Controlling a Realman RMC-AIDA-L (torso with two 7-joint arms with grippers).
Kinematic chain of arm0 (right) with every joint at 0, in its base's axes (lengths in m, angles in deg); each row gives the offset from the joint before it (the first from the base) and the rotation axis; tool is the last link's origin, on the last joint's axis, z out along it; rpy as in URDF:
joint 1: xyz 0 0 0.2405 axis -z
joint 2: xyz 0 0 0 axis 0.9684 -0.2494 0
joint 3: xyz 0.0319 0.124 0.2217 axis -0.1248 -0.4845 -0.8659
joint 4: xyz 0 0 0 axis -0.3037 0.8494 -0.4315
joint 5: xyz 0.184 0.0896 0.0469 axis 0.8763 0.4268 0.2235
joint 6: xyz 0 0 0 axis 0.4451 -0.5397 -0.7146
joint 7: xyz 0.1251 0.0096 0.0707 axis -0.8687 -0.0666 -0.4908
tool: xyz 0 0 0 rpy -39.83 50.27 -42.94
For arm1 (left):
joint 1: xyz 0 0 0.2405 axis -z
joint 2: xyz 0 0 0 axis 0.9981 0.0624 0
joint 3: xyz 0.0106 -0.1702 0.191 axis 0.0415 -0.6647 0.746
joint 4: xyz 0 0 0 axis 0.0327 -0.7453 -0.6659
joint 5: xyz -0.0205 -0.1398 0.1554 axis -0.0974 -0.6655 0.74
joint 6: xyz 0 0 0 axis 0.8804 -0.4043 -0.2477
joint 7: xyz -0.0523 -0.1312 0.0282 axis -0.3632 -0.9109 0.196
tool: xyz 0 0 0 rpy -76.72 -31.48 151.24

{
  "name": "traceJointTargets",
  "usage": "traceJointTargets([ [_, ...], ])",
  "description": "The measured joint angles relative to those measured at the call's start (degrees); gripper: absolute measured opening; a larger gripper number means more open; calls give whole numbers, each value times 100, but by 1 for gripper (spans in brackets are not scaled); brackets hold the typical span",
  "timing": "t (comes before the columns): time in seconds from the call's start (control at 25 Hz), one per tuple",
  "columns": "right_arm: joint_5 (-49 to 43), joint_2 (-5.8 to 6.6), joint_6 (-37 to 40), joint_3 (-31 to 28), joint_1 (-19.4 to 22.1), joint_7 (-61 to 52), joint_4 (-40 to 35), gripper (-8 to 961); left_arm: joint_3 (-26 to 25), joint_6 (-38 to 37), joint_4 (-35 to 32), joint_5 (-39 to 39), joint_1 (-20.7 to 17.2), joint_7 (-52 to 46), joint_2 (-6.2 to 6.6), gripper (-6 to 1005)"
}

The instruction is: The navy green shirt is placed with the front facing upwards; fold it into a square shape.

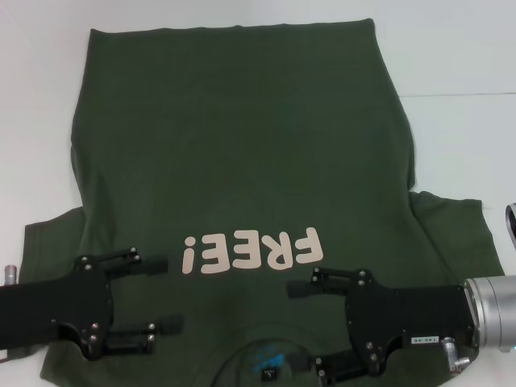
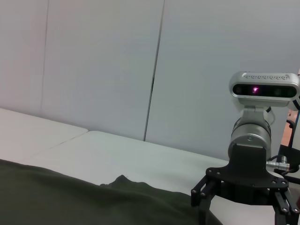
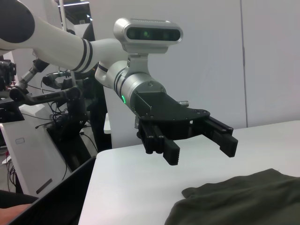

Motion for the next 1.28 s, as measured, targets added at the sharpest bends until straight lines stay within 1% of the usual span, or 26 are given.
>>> traceJointTargets([
  [0.56,3,2,-55,-9,-112,-139,-2,942,-19,36,7,-8,38,-84,6,828],
  [0.8,3,35,-235,-48,-306,-1123,-165,942,-19,62,32,-55,54,-85,-1,828],
  [0.88,3,45,-273,-53,-350,-1508,-391,942,-19,85,59,-61,77,-85,-1,828],
  [0.96,2,45,-263,-55,-325,-1885,-790,942,-19,123,114,-63,115,-85,0,828],
  [1.08,28,48,41,-122,-233,-2277,-1423,942,-19,165,166,-63,152,-82,0,829],
  [1.16,99,51,326,-301,-178,-2617,-1812,941,-18,194,205,-62,184,-79,0,829],
  [1.28,187,67,595,-640,-166,-3418,-2263,941,-18,199,234,-63,221,-78,-6,829],
])
